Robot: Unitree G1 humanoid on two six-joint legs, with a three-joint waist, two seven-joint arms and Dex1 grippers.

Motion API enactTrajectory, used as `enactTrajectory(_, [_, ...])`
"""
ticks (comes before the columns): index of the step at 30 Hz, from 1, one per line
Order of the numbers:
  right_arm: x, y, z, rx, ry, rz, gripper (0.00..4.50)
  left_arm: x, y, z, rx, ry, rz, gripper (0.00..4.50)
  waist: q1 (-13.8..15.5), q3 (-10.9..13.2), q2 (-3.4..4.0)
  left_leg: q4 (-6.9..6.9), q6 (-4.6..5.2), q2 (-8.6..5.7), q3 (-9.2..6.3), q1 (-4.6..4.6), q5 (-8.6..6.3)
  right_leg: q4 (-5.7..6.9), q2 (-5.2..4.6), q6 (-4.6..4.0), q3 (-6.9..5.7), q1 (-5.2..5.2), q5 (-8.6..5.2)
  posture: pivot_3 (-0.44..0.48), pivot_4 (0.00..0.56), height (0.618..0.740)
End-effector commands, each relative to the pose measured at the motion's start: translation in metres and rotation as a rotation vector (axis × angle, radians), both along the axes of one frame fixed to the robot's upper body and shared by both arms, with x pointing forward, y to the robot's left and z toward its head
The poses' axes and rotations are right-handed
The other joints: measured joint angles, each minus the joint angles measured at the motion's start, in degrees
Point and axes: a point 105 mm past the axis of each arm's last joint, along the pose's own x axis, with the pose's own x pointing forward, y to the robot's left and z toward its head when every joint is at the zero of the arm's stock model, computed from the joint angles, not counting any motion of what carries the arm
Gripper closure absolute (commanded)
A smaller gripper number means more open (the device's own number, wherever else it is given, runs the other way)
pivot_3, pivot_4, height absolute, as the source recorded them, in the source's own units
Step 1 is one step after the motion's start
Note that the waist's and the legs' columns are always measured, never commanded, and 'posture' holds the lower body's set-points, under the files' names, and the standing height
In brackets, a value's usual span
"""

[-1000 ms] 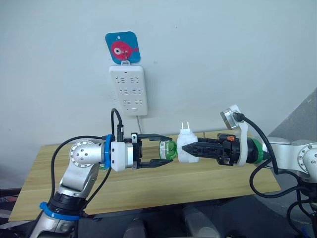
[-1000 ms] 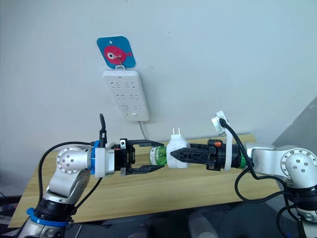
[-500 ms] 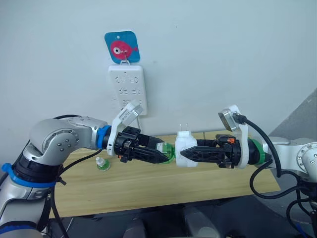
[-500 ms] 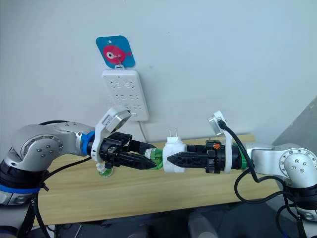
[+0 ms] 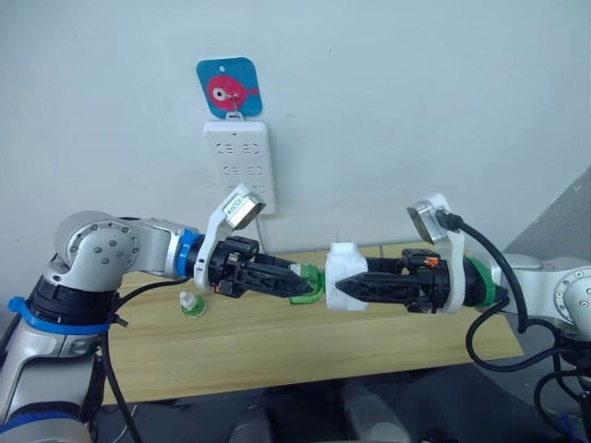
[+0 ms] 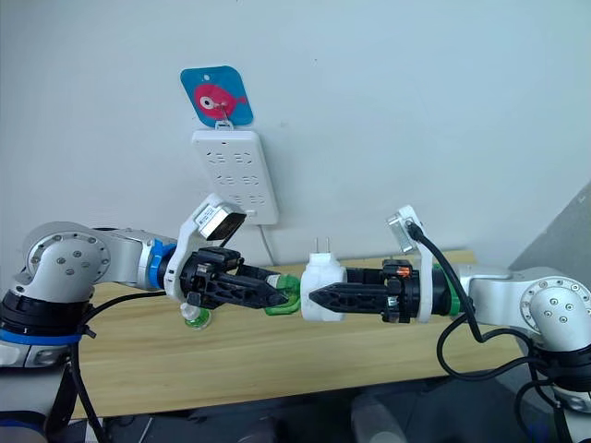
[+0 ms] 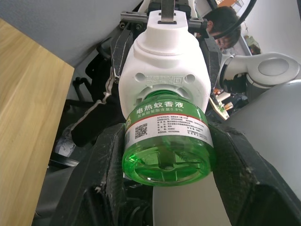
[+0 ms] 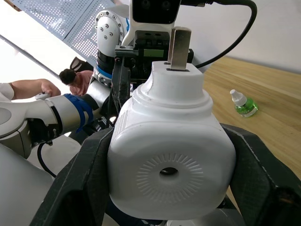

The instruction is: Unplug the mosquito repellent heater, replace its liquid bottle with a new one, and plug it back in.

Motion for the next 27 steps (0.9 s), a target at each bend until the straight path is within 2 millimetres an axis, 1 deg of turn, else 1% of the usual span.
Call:
enactTrajectory(1, [-0.001, -0.007, 0.003, -0.03, -0.024, -0.01, 1.48, 0.01, 0.011, 0.015, -0.016, -0.16, 0.091, 2.24, 0.0, 0.0, 0.0, 0.0, 0.0, 0.0, 0.0, 0.0, 0.0, 0.0, 0.0, 0.0, 0.0, 0.0, 0.0, -0.181, 0.103, 0.724])
enactTrajectory(3, [0.0, -0.006, 0.003, -0.026, -0.021, -0.013, 1.48, 0.007, 0.005, 0.012, -0.011, -0.268, 0.068, 2.24, 0.0, 0.0, 0.0, 0.0, 0.0, 0.0, 0.02, 0.01, 0.0, 0.0, -0.01, 0.0, 0.02, 0.0, 0.0, -0.181, 0.103, 0.724])
enactTrajectory(5, [0.0, -0.007, 0.004, -0.022, -0.018, -0.017, 1.48, 0.007, 0.001, 0.01, -0.008, -0.325, 0.072, 1.52, 0.1, 0.0, 0.0, 0.0, 0.0, 0.0, 0.03, 0.01, 0.0, 0.0, -0.01, -0.01, 0.03, 0.0, 0.0, -0.181, 0.104, 0.724])
enactTrajectory(8, [0.0, -0.007, 0.004, -0.019, -0.013, -0.022, 1.48, 0.008, 0.0, 0.009, -0.012, -0.381, 0.071, 0.7, 0.3, 0.0, 0.0, 0.02, -0.01, 0.0, 0.02, 0.01, 0.01, 0.01, -0.01, -0.01, 0.03, 0.0, 0.0, -0.18, 0.105, 0.724])
enactTrajectory(10, [0.001, -0.007, 0.004, -0.017, -0.008, -0.026, 1.48, 0.008, 0.001, 0.008, -0.012, -0.454, 0.058, 0.03, 0.3, 0.0, 0.0, 0.02, -0.01, -0.01, 0.07, 0.02, 0.0, 0.01, -0.01, -0.01, 0.06, 0.01, 0.0, -0.18, 0.105, 0.724])
enactTrajectory(15, [0.004, -0.008, 0.003, -0.016, 0.003, -0.047, 1.48, 0.007, 0.011, 0.001, 0.013, -0.568, 0.057, 0.0, 0.3, 0.0, 0.0, -0.03, -0.01, 0.0, 0.12, 0.01, 0.0, -0.01, -0.01, -0.01, 0.1, -0.03, 0.0, -0.179, 0.106, 0.724])
enactTrajectory(20, [0.006, -0.011, 0.002, -0.011, 0.015, -0.069, 1.48, 0.016, 0.022, 0.003, -0.012, -0.8, 0.15, 0.0, 0.3, 0.0, -0.01, 0.0, -0.01, 0.0, 0.14, 0.0, 0.0, -0.02, -0.02, -0.01, 0.13, -0.02, 0.0, -0.177, 0.108, 0.724])
enactTrajectory(22, [0.007, -0.011, 0.001, -0.01, 0.02, -0.075, 1.48, 0.012, 0.025, -0.001, -0.012, -0.901, 0.137, 0.0, 0.4, 0.0, -0.01, 0.01, -0.01, 0.0, 0.15, 0.0, 0.0, -0.03, -0.02, -0.01, 0.13, -0.02, 0.0, -0.176, 0.108, 0.724])
enactTrajectory(24, [0.008, -0.012, 0.001, -0.011, 0.022, -0.078, 1.48, 0.008, 0.026, -0.007, -0.011, -0.956, 0.133, 0.0, 0.3, 0.0, -0.01, -0.01, 0.0, 0.0, 0.18, 0.02, 0.0, -0.02, -0.03, -0.01, 0.16, -0.02, 0.0, -0.175, 0.108, 0.724])
enactTrajectory(25, [0.009, -0.012, 0.0, -0.012, 0.023, -0.081, 1.48, 0.001, 0.025, -0.011, -0.026, -0.985, 0.117, 0.0, 0.3, 0.0, -0.01, -0.02, 0.0, 0.01, 0.17, 0.02, 0.0, -0.03, -0.03, -0.01, 0.15, -0.02, 0.0, -0.175, 0.108, 0.724])
enactTrajectory(27, [0.009, -0.012, 0.0, -0.012, 0.023, -0.084, 1.48, -0.004, 0.024, -0.015, -0.048, -1.065, 0.128, 0.0, 0.4, 0.0, -0.01, -0.03, 0.0, 0.02, 0.18, 0.01, 0.0, -0.05, -0.03, -0.02, 0.16, -0.02, 0.01, -0.175, 0.108, 0.724])
